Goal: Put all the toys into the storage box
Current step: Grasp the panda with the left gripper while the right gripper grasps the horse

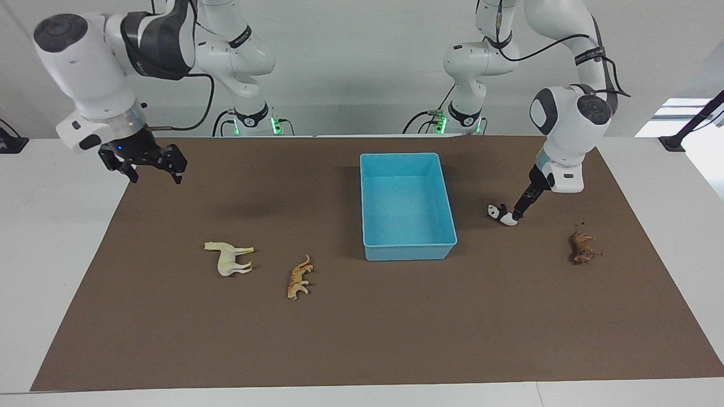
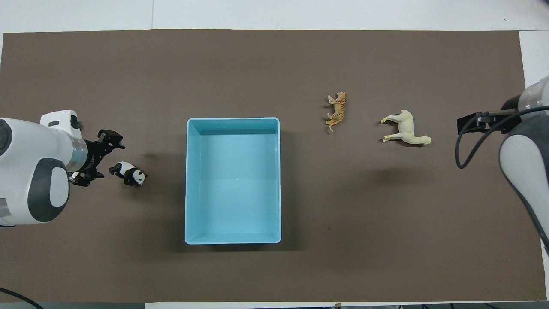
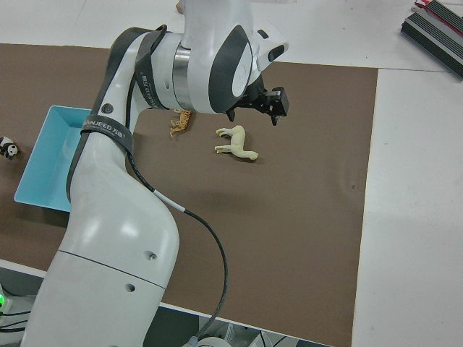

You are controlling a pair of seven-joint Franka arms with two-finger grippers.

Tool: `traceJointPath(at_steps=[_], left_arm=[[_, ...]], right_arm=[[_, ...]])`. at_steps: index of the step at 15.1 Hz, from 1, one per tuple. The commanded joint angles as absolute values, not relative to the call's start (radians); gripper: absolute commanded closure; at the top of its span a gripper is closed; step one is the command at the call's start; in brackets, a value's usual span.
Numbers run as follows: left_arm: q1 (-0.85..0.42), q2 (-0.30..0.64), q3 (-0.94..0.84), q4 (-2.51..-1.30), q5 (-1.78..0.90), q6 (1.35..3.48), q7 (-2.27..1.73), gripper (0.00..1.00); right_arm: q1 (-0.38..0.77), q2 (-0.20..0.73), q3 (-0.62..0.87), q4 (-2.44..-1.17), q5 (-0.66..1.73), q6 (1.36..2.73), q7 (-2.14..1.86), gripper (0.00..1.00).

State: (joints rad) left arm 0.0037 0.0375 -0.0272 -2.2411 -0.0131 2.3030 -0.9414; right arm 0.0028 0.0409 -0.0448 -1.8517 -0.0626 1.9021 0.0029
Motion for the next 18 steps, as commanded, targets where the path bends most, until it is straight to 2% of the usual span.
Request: traceJointPath(at_steps=[1,4,9,10,12,13,14,16,18], left_arm=[[-0.009,0.034,-0.018,-2.290,-0.002,2.353,-1.069,0.00],[-0.012,0.015,-0.018,-2.388,-0.002,2.454,-1.074,0.00],[-0.032,0.017,-0.018,-2.424,-0.002,2.496,-1.072,0.00],[-0.037,0.017,-0.018,-2.425,-0.002,2.497,-1.072,0.03],[-0.037,0.018,-0.017,-2.416,-0.002,2.490,-1.069,0.61],[-0.035,0.021,-0.017,-2.408,-0.002,2.485,-1.066,0.78],[-0.035,0.025,-0.017,-2.392,-0.002,2.464,-1.066,0.89],[-0.037,0.028,-0.017,-2.358,0.000,2.402,-1.043,1.00],[-0.037,0.028,-0.017,-2.323,0.002,2.363,-1.032,1.00]], right_arm=[[0.038,0.124,-0.041,-1.876,-0.054,2.046,0.044,0.00],[0.041,0.152,-0.040,-1.914,-0.052,2.120,0.037,0.00],[0.066,0.239,-0.038,-1.916,-0.052,2.246,0.034,0.00],[0.066,0.258,-0.037,-1.914,-0.052,2.255,0.031,0.00],[0.087,0.297,-0.034,-1.914,-0.051,2.281,0.012,0.00],[0.092,0.311,-0.034,-1.914,-0.031,2.289,-0.001,0.00],[0.094,0.321,-0.034,-1.916,0.006,2.289,-0.032,0.00],[0.098,0.337,-0.035,-1.921,0.029,2.290,-0.147,0.00],[0.097,0.341,-0.035,-1.933,0.029,2.290,-0.176,0.00]])
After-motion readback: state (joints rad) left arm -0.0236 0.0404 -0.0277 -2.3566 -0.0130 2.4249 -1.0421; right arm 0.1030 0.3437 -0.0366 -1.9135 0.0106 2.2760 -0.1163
